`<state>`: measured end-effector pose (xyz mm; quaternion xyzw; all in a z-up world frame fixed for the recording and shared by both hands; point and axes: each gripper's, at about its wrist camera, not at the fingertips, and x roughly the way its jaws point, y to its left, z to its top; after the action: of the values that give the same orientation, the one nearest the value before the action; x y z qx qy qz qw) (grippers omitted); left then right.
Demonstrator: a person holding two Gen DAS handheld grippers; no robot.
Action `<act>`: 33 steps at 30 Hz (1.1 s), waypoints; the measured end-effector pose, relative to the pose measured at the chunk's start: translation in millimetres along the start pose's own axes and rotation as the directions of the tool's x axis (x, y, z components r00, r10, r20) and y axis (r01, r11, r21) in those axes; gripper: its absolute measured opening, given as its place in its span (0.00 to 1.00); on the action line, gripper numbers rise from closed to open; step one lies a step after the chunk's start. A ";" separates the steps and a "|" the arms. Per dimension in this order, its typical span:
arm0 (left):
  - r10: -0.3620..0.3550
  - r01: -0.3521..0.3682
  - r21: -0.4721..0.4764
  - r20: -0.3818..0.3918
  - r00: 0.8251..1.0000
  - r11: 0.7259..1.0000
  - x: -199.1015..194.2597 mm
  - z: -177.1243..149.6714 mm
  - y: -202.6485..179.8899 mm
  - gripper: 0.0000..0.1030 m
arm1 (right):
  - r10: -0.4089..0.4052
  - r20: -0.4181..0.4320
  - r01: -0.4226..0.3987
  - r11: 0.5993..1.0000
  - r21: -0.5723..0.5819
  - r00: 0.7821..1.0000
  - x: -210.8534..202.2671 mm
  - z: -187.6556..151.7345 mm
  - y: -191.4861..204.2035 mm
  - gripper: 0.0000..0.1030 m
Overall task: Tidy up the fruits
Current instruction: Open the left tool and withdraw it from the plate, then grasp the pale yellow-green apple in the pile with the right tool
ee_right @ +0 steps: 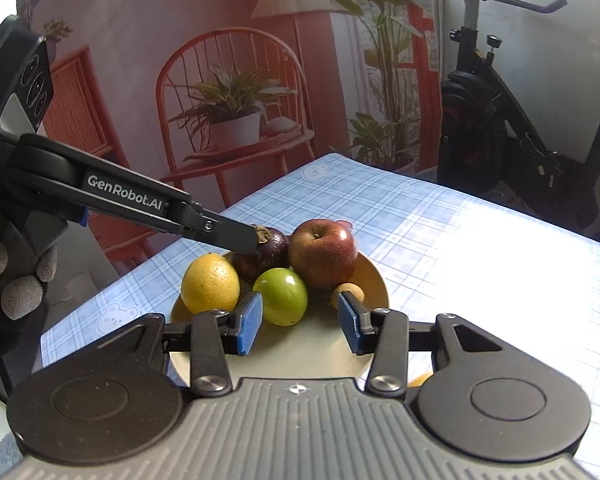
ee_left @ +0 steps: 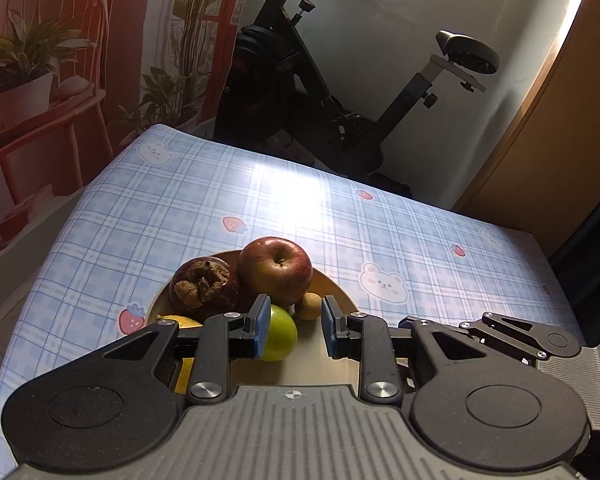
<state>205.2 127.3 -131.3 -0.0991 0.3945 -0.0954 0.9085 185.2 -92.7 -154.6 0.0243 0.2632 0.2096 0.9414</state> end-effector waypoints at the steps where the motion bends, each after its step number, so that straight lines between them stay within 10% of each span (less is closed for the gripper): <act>1: -0.006 0.006 0.013 0.011 1.000 1.000 -3.3 -1.9 -8.9 0.28 | -0.010 0.011 0.009 1.000 0.018 1.000 -7.9 -2.2 -4.8 0.44; 15: -0.121 0.120 0.046 0.015 0.993 0.992 -11.4 -63.8 -105.8 0.28 | -0.210 0.031 0.201 0.963 0.182 0.977 -122.3 -73.2 -60.8 0.44; 33: -0.087 0.093 0.142 -0.047 0.995 0.985 -2.8 -105.2 -138.7 0.28 | -0.115 -0.005 0.113 0.962 0.250 0.993 -145.6 -132.2 -48.4 0.50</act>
<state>112.7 -16.5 -164.4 -0.0492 0.4001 -0.1667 0.8998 24.2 -204.7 -205.3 0.1284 0.2839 0.1201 0.9426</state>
